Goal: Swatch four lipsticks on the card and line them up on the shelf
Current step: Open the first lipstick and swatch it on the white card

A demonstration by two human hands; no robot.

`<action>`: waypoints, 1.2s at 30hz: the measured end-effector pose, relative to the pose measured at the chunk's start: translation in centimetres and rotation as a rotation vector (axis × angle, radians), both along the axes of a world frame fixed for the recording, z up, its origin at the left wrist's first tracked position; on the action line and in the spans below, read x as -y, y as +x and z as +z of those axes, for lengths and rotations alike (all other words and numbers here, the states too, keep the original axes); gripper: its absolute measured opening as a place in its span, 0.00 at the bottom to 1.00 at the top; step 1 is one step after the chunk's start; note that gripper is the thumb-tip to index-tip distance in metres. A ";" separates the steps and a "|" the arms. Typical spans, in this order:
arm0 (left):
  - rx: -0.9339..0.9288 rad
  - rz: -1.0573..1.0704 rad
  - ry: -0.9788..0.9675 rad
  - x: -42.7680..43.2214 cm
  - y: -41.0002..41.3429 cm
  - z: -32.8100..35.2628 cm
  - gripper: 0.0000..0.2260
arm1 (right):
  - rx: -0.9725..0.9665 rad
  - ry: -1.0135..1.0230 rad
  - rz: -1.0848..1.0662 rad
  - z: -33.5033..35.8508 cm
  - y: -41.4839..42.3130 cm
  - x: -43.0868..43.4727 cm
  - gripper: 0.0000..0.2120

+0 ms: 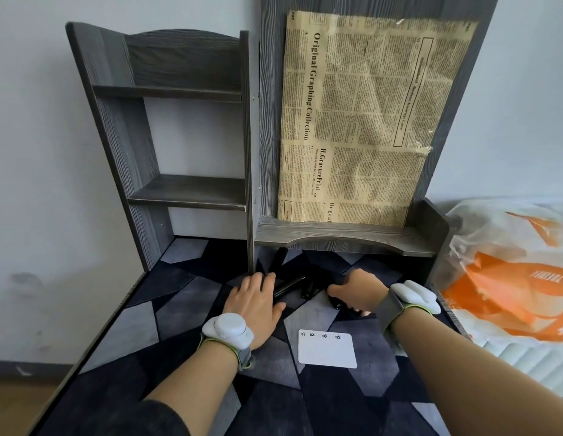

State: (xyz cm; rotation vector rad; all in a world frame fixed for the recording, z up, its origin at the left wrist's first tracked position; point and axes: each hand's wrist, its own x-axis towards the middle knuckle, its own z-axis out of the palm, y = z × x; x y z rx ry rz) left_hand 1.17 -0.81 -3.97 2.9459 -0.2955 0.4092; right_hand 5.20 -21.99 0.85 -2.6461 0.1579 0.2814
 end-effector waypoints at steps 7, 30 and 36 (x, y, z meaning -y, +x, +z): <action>-0.006 0.002 0.036 -0.4 -0.3 1.4 0.28 | -0.049 0.104 -0.015 1.4 -0.8 0.5 0.18; 0.030 -0.139 -0.232 2.7 -1.1 5.4 0.15 | -0.109 0.800 0.013 5.0 -2.6 -1.1 0.05; 0.051 -0.150 -0.312 2.6 -0.8 5.7 0.15 | -0.171 0.843 -0.002 5.1 -2.7 -1.4 0.06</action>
